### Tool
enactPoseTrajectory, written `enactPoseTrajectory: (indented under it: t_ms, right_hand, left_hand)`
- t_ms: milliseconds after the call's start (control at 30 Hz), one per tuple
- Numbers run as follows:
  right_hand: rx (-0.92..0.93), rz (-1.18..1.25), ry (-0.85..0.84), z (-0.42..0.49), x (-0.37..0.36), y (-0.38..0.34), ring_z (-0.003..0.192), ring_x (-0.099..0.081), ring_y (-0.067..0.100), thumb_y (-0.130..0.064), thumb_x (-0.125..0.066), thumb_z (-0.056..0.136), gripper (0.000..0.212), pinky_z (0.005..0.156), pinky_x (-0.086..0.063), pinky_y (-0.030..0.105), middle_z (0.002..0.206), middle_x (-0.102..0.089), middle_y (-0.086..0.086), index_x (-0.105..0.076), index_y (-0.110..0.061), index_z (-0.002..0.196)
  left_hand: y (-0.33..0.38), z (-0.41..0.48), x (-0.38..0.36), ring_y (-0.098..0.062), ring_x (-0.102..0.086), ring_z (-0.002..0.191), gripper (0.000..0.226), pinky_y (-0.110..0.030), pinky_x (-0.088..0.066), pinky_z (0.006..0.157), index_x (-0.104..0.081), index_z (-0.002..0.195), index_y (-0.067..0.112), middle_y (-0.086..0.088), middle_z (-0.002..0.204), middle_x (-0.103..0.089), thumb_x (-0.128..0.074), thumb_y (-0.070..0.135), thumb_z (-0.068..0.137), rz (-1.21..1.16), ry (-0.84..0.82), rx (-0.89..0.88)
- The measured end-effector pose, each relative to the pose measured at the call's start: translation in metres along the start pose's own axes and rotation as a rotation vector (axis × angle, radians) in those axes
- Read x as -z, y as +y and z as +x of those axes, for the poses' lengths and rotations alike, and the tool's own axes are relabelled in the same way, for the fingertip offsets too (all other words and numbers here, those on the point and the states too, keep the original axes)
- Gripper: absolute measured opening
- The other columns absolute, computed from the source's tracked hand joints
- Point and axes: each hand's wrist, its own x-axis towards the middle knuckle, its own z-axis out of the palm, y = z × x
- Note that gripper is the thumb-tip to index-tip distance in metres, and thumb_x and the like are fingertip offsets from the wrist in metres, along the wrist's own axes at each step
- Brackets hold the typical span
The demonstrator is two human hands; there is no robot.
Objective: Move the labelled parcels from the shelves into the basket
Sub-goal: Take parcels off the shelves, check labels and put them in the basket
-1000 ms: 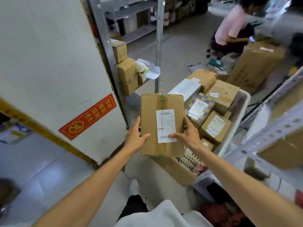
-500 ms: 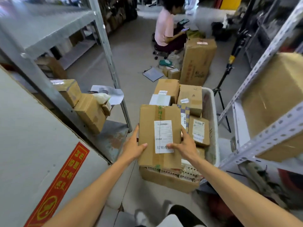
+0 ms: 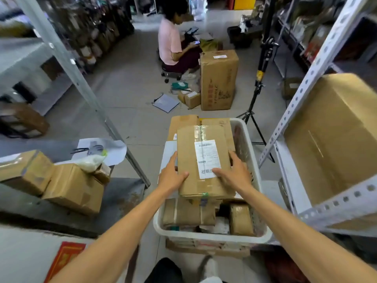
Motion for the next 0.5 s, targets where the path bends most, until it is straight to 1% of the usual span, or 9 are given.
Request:
enactPoseTrajectory:
  t_ms: [67,100,167,200,267,300,400,500]
  right_hand:
    - [-0.036,0.008,0.045,0.015,0.010,0.000,0.117,-0.055,0.018,-0.036,-0.079,0.073,0.075,0.099,-0.045,0.044,0.127,-0.059,-0.010,-0.041,-0.030,0.138]
    - [-0.045,0.004,0.066,0.023,0.016,-0.003,0.116,-0.056,0.021,-0.035,-0.079,0.074,0.074,0.097,-0.045,0.040,0.128,-0.059,-0.008,-0.042,-0.028,0.137]
    - [-0.065,0.018,0.099,0.043,0.024,-0.006,0.117,-0.054,0.022,-0.030,-0.079,0.075,0.073,0.094,-0.043,0.037,0.130,-0.058,-0.003,-0.042,-0.025,0.138]
    - [-0.077,0.026,0.113,0.055,0.027,-0.008,0.118,-0.053,0.023,-0.028,-0.079,0.075,0.075,0.094,-0.042,0.037,0.131,-0.057,-0.001,-0.041,-0.024,0.139]
    - [-0.087,0.029,0.147,0.081,0.032,-0.010,0.119,-0.052,0.024,-0.026,-0.081,0.073,0.079,0.097,-0.043,0.039,0.133,-0.055,0.000,-0.038,-0.022,0.140]
    - [-0.078,0.032,0.163,0.094,0.034,-0.012,0.119,-0.053,0.024,-0.026,-0.082,0.072,0.082,0.098,-0.044,0.041,0.133,-0.055,-0.001,-0.037,-0.023,0.140]
    - [-0.090,0.056,0.202,0.130,0.037,-0.019,0.118,-0.053,0.023,-0.025,-0.081,0.071,0.084,0.097,-0.044,0.041,0.132,-0.057,-0.002,-0.036,-0.026,0.141]
    - [-0.105,0.043,0.220,0.162,0.036,-0.025,0.117,-0.053,0.024,-0.024,-0.080,0.072,0.083,0.097,-0.044,0.043,0.131,-0.057,-0.002,-0.035,-0.027,0.142]
  left_hand:
    - [0.013,0.019,-0.007,-0.024,-0.055,0.110,0.082,-0.039,-0.045,0.098,-0.014,0.150,0.036,-0.003,0.117,-0.057,-0.065,0.028,0.088,0.008,-0.020,0.008]
    - [0.021,0.030,-0.009,-0.024,-0.056,0.110,0.082,-0.039,-0.045,0.098,-0.014,0.150,0.036,-0.003,0.114,-0.058,-0.066,0.028,0.087,0.009,-0.033,0.006]
    - [0.036,0.055,-0.013,-0.021,-0.056,0.104,0.082,-0.037,-0.047,0.096,-0.015,0.150,0.037,0.001,0.106,-0.057,-0.066,0.025,0.087,-0.012,-0.064,-0.017]
    - [0.045,0.069,-0.014,-0.018,-0.055,0.100,0.081,-0.033,-0.047,0.093,-0.016,0.150,0.037,0.003,0.105,-0.056,-0.066,0.021,0.088,-0.031,-0.078,-0.032]
    - [0.063,0.097,-0.016,-0.015,-0.053,0.100,0.080,-0.029,-0.045,0.087,-0.020,0.149,0.033,0.001,0.115,-0.055,-0.066,0.014,0.088,-0.056,-0.095,-0.080]
    - [0.071,0.109,-0.016,-0.015,-0.053,0.101,0.081,-0.029,-0.046,0.086,-0.021,0.149,0.032,0.000,0.118,-0.055,-0.067,0.011,0.087,-0.066,-0.102,-0.105]
    - [0.087,0.149,-0.015,-0.013,-0.054,0.097,0.081,-0.030,-0.050,0.084,-0.026,0.148,0.031,0.004,0.108,-0.054,-0.068,0.004,0.084,-0.123,-0.114,-0.137]
    - [0.095,0.186,-0.014,-0.016,-0.055,0.101,0.080,-0.038,-0.052,0.092,-0.032,0.146,0.030,0.004,0.109,-0.055,-0.070,0.002,0.082,-0.103,-0.123,-0.147]
